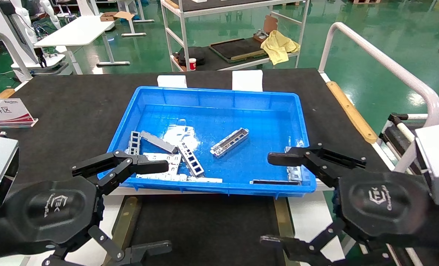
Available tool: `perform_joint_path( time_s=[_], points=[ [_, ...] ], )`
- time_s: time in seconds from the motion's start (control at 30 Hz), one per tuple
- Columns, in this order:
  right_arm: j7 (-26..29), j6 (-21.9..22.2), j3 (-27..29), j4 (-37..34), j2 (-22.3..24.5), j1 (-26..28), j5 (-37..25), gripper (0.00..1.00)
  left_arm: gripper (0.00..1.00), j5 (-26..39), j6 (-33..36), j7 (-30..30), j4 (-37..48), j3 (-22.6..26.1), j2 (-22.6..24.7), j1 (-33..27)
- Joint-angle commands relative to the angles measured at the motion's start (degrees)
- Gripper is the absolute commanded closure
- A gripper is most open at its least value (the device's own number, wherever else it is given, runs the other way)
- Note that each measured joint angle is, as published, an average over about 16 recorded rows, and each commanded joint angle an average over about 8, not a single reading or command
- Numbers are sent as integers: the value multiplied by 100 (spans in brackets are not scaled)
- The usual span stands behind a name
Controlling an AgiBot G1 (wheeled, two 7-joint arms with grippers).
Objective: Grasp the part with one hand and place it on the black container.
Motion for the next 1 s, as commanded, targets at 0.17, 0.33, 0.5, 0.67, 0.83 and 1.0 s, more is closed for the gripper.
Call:
perform_joint_path(
  time_s=[0.17, 0.33, 0.5, 0.67, 0.83, 1.0],
  points=[
    [0, 0, 0, 0, 0, 0, 0, 0, 0, 0, 0, 0, 0, 0, 0, 0],
    [0, 0, 0, 0, 0, 0, 0, 0, 0, 0, 0, 0, 0, 0, 0, 0],
    [0, 0, 0, 0, 0, 0, 0, 0, 0, 0, 0, 0, 0, 0, 0, 0],
    [0, 0, 0, 0, 0, 0, 0, 0, 0, 0, 0, 0, 0, 0, 0, 0],
    [0, 0, 0, 0, 0, 0, 0, 0, 0, 0, 0, 0, 0, 0, 0, 0],
    [0, 0, 0, 0, 0, 0, 0, 0, 0, 0, 0, 0, 0, 0, 0, 0]
  ],
)
